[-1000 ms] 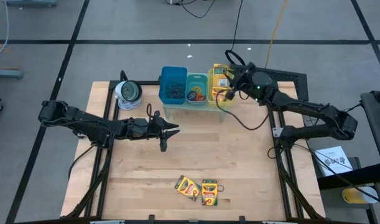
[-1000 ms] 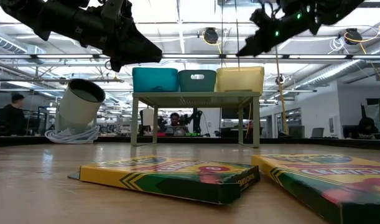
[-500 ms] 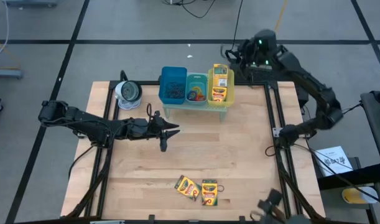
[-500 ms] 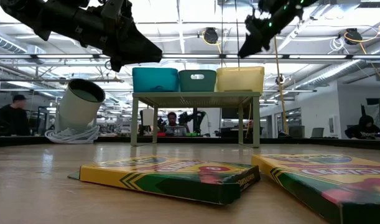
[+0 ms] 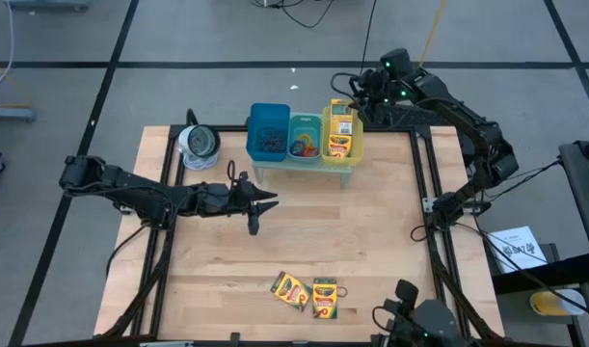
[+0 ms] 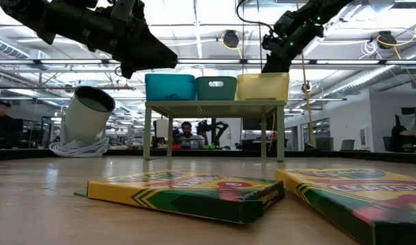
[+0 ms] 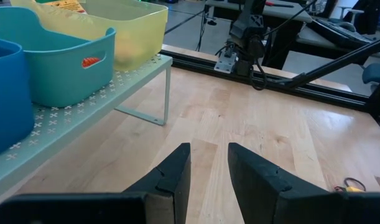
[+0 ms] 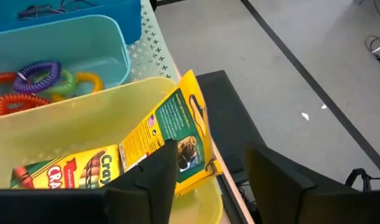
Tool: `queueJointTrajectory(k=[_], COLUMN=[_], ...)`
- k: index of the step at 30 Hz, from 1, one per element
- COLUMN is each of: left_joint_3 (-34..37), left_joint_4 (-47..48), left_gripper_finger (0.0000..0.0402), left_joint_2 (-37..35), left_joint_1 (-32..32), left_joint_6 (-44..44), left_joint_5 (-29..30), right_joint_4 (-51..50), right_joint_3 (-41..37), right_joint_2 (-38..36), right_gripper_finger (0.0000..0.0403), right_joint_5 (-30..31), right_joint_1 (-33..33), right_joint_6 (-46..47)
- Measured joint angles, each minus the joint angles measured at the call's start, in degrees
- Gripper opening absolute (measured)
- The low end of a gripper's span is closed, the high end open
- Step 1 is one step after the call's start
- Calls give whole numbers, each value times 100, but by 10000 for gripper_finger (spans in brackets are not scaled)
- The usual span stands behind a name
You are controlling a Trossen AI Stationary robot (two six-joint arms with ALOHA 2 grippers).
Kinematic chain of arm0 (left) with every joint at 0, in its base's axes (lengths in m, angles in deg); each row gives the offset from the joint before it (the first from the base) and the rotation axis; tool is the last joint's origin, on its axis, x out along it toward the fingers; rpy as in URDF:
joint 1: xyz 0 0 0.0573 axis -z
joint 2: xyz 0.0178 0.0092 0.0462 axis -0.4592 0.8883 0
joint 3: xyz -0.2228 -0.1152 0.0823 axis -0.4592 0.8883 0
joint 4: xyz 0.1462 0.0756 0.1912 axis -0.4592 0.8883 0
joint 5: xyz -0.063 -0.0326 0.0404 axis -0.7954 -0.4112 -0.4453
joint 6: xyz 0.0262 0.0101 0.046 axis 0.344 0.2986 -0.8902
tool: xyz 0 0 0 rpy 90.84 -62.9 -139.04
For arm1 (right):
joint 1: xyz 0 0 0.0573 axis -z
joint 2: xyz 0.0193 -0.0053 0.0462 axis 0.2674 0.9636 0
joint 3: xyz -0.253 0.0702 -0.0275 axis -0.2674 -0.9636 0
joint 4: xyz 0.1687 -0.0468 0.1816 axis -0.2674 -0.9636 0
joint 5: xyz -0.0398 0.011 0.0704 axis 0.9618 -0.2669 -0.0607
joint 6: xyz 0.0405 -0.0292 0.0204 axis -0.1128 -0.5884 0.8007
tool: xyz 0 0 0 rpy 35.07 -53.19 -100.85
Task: Pick & Place Office Desk Supplies
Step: Put the yellow crayon box into the yellow bin on the shelf
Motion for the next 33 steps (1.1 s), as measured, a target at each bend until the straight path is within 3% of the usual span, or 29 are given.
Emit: queueJointTrajectory(k=[10,24,33], left_joint_3=[0,0,0], left_joint_4=[0,0,0], left_gripper_finger=[118,118,118], left_joint_2=[0,0,0], left_joint_1=[1,2,0], left_joint_6=[0,0,0], left_joint_5=[0,0,0], right_joint_4=[79,434,509], right_joint_3=[0,-389,-390], right_joint_2=[23,21,20], right_gripper_finger=[93,74,15], right_joint_5=[1,7,7], right_joint_1=[-4,-40,-40], right_joint_6=[0,-152,-386])
